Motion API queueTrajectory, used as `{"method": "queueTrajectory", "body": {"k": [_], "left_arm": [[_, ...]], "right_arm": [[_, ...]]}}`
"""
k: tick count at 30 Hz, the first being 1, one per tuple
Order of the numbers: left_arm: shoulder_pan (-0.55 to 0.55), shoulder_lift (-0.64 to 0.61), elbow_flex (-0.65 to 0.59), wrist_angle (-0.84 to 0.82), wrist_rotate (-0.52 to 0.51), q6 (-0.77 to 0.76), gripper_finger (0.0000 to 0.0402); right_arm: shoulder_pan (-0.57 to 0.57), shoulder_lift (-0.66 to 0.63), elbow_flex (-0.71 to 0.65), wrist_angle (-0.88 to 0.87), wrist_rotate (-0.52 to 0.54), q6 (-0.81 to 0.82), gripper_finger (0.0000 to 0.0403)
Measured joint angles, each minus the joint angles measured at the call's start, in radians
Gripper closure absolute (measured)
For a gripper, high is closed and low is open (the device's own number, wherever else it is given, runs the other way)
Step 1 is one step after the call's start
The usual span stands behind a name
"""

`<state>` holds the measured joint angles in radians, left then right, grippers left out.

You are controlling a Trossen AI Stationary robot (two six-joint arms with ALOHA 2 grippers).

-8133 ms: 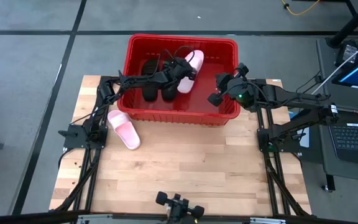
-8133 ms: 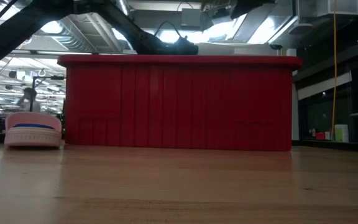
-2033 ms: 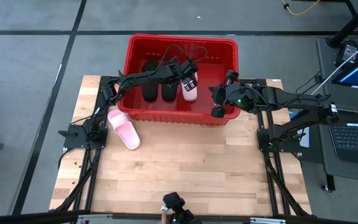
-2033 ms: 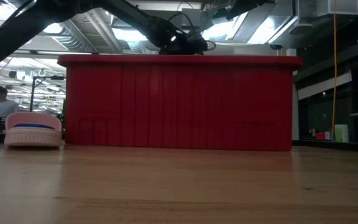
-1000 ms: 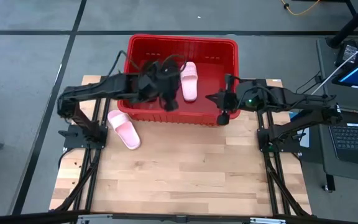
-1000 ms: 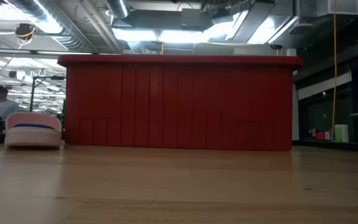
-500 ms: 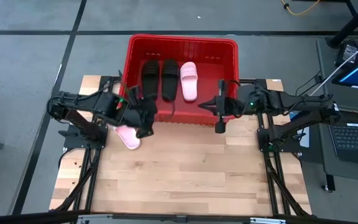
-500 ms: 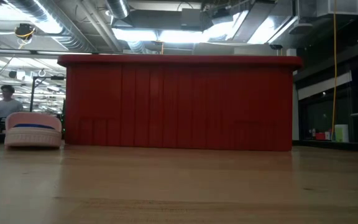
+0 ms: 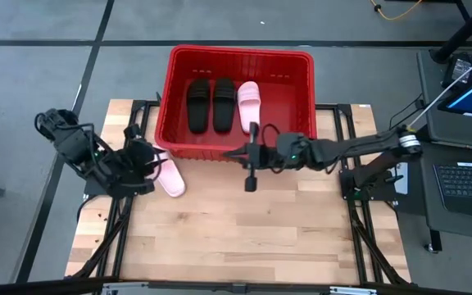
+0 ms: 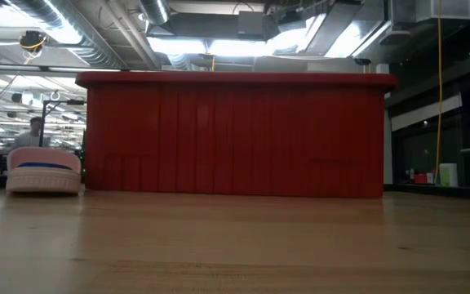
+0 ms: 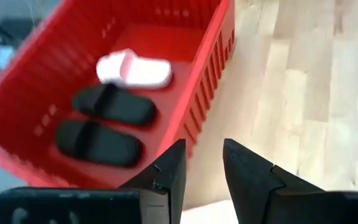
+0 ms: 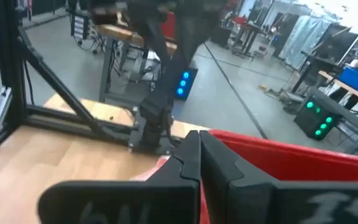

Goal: Pick and place slides into bin
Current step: Put the pink slide into the red bin

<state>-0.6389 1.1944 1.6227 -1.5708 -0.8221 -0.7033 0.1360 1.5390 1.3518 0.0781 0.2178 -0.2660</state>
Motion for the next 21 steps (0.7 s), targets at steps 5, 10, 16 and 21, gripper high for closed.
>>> {"method": "queueTrajectory", "body": {"k": [5,10,16,21], "left_arm": [[-0.047,-0.095,-0.208,0.006,0.007,-0.161,0.0304],[-0.072,-0.125,-0.403,0.049,0.09,-0.307,0.03],[-0.075,-0.115,-0.568,0.137,0.201,-0.33,0.0302],[-0.075,-0.116,-0.659,0.139,0.181,-0.428,0.0302]], "right_arm": [[0.027,0.065,0.019,0.079,0.059,-0.002,0.0398],[0.07,0.085,0.091,0.026,0.228,-0.075,0.0398],[0.08,0.082,0.129,-0.007,0.236,-0.111,0.0398],[0.079,0.082,0.131,-0.042,0.237,-0.113,0.0398]]}}
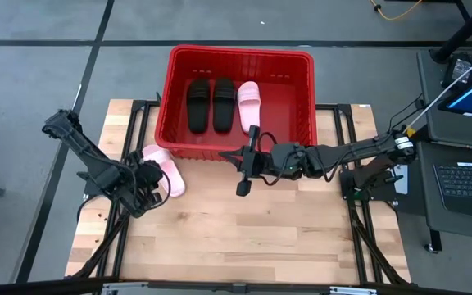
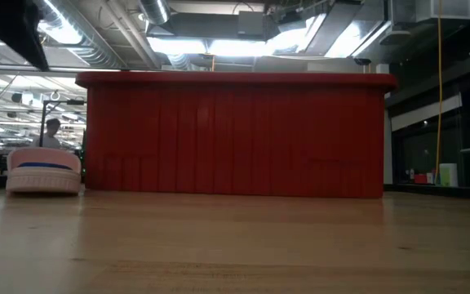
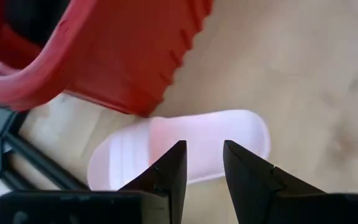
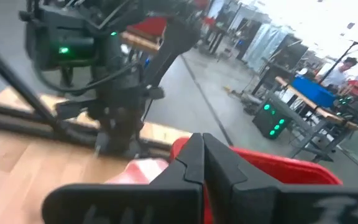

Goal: Pick and place slides into bin
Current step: Put the pink slide into the red bin

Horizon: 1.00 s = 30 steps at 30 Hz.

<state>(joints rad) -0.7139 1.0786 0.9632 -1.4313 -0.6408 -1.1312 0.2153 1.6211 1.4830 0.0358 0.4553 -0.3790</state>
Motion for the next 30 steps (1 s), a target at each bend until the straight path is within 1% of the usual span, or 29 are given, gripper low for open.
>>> {"method": "queueTrajectory", "body": {"k": [2,5,8,12,15,23,30], "left_arm": [[-0.002,0.0,-0.035,0.0,-0.016,-0.046,0.0299],[-0.011,0.0,-0.091,-0.006,-0.001,-0.114,0.0292],[-0.016,0.0,-0.147,-0.006,0.02,-0.182,0.0283],[-0.019,0.0,-0.207,0.005,0.02,-0.274,0.0272],[-0.019,0.002,-0.205,0.036,-0.011,-0.28,0.0267],[-0.017,0.005,-0.207,0.101,0.016,-0.273,0.0264],[-0.017,0.069,-0.207,0.123,-0.016,-0.271,0.0265]], "right_arm": [[0.001,0.0,0.0,-0.046,-0.001,0.0,0.0398],[0.001,0.0,0.0,-0.097,-0.001,0.005,0.0398],[0.003,0.0,0.0,-0.122,-0.001,0.007,0.0398],[0.004,-0.001,0.0,-0.129,-0.001,0.006,0.0398],[0.004,-0.001,0.0,-0.13,-0.002,0.006,0.0398],[0.004,-0.001,0.0,-0.14,-0.002,0.004,0.0398],[-0.003,-0.001,0.0,-0.163,-0.002,-0.008,0.0398]]}}
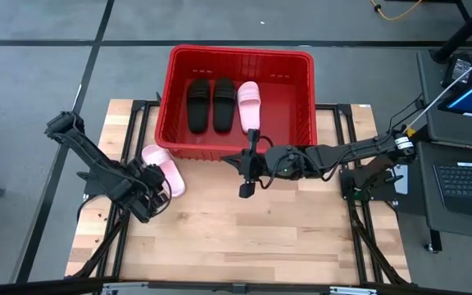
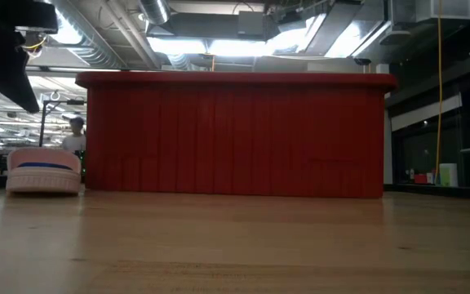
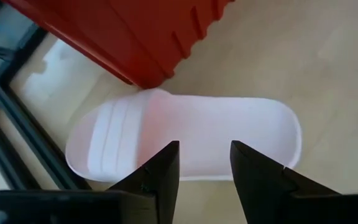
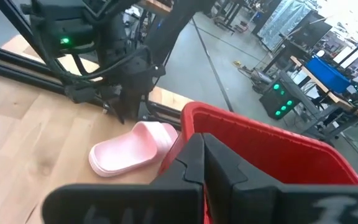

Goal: Pick and place slides into bin
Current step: Put the pink slide into the red bin

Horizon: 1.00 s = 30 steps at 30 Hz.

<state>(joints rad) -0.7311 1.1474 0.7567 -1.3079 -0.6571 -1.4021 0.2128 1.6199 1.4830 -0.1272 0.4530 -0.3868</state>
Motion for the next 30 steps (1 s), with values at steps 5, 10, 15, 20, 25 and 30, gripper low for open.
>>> {"method": "queueTrajectory", "body": {"k": [5,10,15,20,25,30], "left_arm": [[0.006,0.09,0.0,-0.016,-0.031,0.001,0.0263],[0.046,0.189,0.0,-0.034,-0.006,-0.052,0.0262],[0.098,0.263,0.0,-0.036,-0.005,-0.075,0.0262],[0.146,0.284,0.0,-0.04,0.005,-0.088,0.0263],[0.185,0.284,-0.003,-0.058,0.002,-0.095,0.0263],[0.231,0.284,-0.04,-0.044,0.056,-0.096,0.0268]], "right_arm": [[-0.01,0.0,0.0,-0.02,-0.001,0.016,0.0398],[-0.023,0.0,0.0,-0.029,-0.002,0.016,0.0398],[-0.038,0.009,0.0,-0.041,-0.045,0.02,0.0398],[-0.064,0.016,-0.033,-0.029,-0.141,0.069,0.0398],[-0.093,0.018,-0.077,-0.011,-0.142,0.104,0.0398],[-0.101,0.018,-0.083,-0.013,-0.154,0.107,0.0398]]}}
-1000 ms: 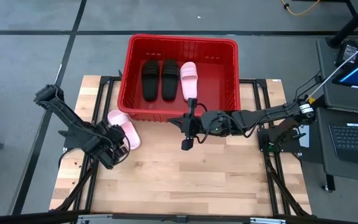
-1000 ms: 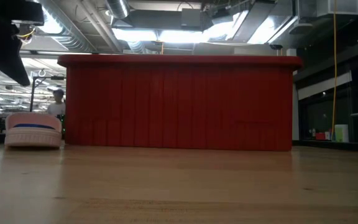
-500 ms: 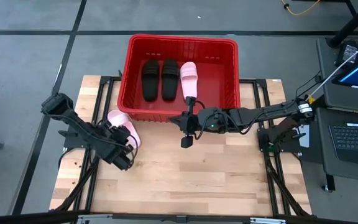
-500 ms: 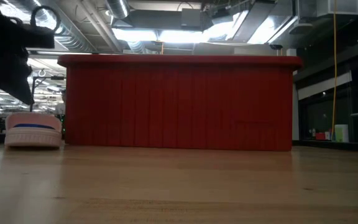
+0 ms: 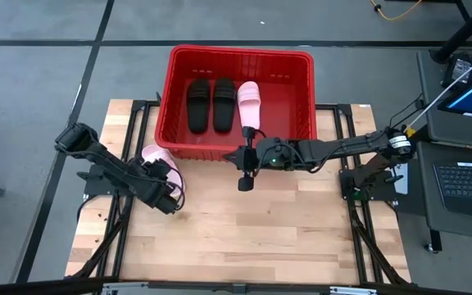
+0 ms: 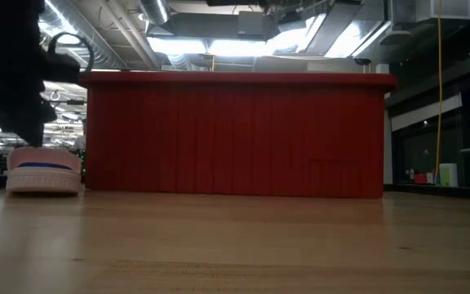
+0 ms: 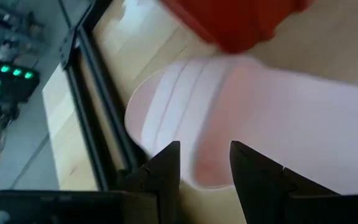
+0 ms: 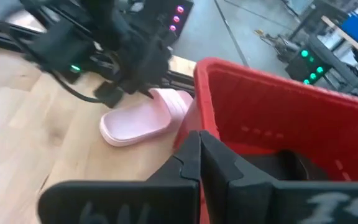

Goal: Pick and place slides into bin
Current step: Put the pink slide into the red bin

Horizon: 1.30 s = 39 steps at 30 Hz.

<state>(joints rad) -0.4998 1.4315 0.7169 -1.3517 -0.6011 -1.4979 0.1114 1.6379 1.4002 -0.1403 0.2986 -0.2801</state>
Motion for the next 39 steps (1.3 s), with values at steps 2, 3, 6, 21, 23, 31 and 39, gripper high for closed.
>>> {"method": "queueTrajectory", "body": {"k": [2,3,6,21,23,31,39], "left_arm": [[0.016,0.0,-0.02,0.007,0.012,0.0,0.0269],[0.025,0.0,-0.031,0.019,0.015,0.0,0.0269],[0.053,0.0,-0.061,0.055,0.018,0.0,0.0269],[0.129,0.0,-0.109,0.175,-0.064,0.08,0.0373],[0.123,0.0,-0.109,0.177,-0.058,0.079,0.0389],[0.024,0.0,-0.058,0.178,-0.024,0.093,0.0395],[-0.122,0.0,0.077,0.18,0.053,0.124,0.0396]], "right_arm": [[0.0,0.0,0.0,0.003,-0.013,-0.013,0.0398],[0.0,0.0,0.0,0.003,-0.014,-0.015,0.0398],[-0.003,0.0,0.0,0.003,-0.015,-0.015,0.0398],[-0.007,0.0,0.0,0.008,-0.015,0.014,0.0398],[-0.007,0.0,0.0,0.007,-0.015,0.014,0.0398],[-0.007,0.0,0.0,0.008,-0.015,0.023,0.0398],[-0.007,-0.001,0.0,0.008,-0.014,0.04,0.0398]]}}
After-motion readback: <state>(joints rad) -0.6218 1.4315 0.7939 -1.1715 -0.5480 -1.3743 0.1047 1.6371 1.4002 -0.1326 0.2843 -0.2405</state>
